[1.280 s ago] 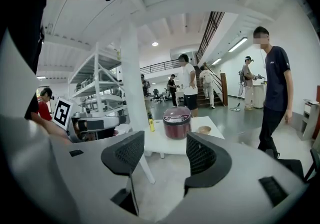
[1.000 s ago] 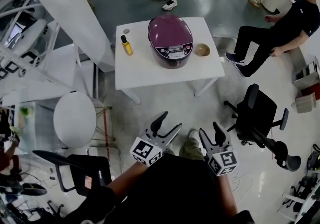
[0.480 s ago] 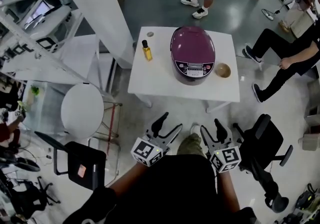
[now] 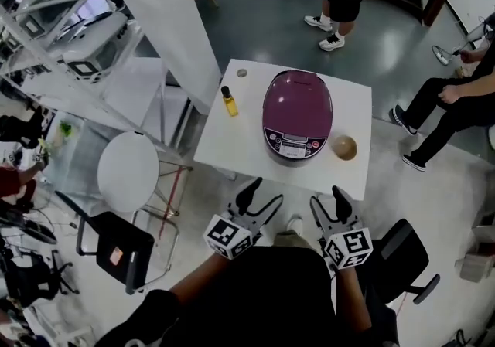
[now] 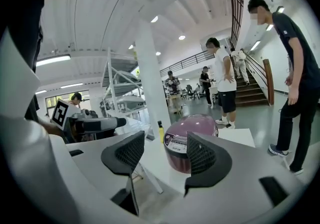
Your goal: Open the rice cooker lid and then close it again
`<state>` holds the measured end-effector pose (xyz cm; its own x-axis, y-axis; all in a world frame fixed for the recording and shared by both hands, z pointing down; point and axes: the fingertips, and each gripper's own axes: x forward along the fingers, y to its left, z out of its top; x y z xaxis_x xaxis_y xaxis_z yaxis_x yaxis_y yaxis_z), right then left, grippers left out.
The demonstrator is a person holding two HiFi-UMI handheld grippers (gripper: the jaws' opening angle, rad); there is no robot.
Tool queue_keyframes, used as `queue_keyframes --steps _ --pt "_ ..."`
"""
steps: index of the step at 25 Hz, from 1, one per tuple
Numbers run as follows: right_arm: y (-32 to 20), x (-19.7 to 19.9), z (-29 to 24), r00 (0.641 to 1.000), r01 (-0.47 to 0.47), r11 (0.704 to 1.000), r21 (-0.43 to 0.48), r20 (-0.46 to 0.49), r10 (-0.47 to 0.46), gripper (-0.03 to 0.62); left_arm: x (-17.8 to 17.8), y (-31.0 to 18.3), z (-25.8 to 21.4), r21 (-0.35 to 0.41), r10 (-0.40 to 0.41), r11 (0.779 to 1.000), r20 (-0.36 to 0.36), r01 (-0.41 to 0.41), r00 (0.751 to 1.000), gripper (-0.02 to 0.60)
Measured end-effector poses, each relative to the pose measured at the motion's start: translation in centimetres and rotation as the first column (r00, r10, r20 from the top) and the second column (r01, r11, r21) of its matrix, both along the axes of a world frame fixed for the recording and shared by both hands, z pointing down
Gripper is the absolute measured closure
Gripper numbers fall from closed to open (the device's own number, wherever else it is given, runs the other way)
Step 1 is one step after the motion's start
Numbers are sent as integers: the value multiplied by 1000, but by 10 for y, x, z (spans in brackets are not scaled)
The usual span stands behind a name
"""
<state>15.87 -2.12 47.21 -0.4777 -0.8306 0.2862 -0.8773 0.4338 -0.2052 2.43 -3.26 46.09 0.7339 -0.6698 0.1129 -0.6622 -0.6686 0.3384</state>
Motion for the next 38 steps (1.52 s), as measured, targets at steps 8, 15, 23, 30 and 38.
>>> queue_keyframes --steps 8,15,23,30,38 --pt "-31 46 10 998 55 998 -27 6 -55 356 39 -32 5 5 -69 998 29 69 997 318" --pt "-56 65 22 991 130 991 -26 2 -130 356 50 -47 12 9 -163 987 38 163 986 318" --pt "-76 60 31 986 165 985 -51 3 -165 356 45 -41 9 18 -219 976 54 219 974 318" --pt "-101 26 32 981 193 979 -63 -21 -195 356 19 -50 17 20 -224 974 43 224 974 318" --pt "-122 -11 31 974 215 973 -86 -57 -220 356 -8 -72 10 24 -203 979 23 203 979 318"
